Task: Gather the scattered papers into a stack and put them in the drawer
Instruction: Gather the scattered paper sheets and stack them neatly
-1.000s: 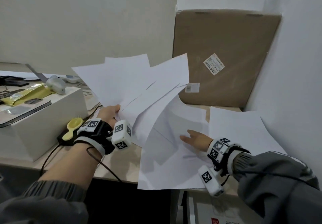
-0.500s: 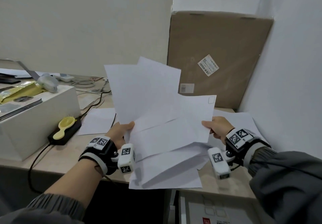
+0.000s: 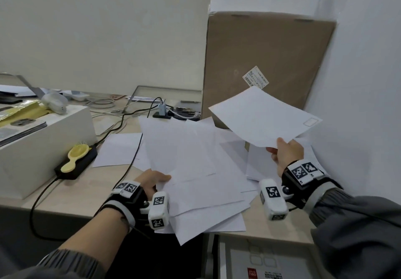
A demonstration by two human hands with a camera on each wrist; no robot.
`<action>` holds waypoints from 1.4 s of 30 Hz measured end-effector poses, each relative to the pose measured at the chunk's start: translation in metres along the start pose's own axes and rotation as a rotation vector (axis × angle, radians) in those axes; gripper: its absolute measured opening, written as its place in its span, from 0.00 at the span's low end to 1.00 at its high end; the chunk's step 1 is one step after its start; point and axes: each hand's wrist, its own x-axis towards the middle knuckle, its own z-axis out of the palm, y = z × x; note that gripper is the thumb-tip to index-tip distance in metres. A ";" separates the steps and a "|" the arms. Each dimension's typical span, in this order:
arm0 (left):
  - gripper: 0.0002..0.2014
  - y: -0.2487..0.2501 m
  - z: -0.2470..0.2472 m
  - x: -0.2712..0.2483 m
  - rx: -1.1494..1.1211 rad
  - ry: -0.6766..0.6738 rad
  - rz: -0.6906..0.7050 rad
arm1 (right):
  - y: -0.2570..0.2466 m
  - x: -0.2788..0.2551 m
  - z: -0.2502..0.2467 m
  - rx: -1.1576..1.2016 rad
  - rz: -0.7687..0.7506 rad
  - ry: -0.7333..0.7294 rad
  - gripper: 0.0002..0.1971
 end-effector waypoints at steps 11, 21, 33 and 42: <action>0.21 0.002 0.013 -0.004 -0.179 -0.135 -0.010 | 0.083 -0.076 0.070 -0.226 0.394 -0.501 0.10; 0.20 0.005 0.024 0.008 0.197 0.204 0.100 | 0.058 -0.065 0.038 -0.863 0.250 -0.788 0.15; 0.12 0.058 0.001 -0.019 -0.031 -0.130 0.498 | -0.015 0.023 0.047 -0.495 0.050 -0.647 0.30; 0.14 0.140 0.012 -0.027 -0.070 -0.152 0.698 | -0.091 0.001 0.095 -0.043 -0.146 -0.645 0.07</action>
